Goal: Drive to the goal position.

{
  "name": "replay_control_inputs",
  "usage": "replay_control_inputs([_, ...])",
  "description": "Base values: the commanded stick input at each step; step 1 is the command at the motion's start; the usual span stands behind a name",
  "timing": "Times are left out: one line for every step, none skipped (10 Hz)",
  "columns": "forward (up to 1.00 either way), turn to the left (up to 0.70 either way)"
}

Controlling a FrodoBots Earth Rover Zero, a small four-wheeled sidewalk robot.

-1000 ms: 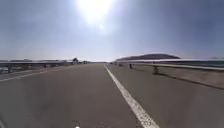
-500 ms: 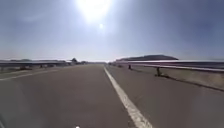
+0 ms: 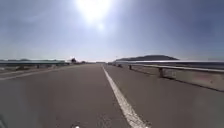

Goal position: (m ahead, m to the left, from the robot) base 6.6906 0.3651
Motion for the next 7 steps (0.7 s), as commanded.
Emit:
replay_control_inputs([0.70, 0.00])
replay_control_inputs([0.70, 0.00])
replay_control_inputs([0.70, 0.00])
replay_control_inputs([0.70, 0.00])
replay_control_inputs([0.70, 0.00])
replay_control_inputs([0.70, 0.00])
replay_control_inputs([0.70, 0.00])
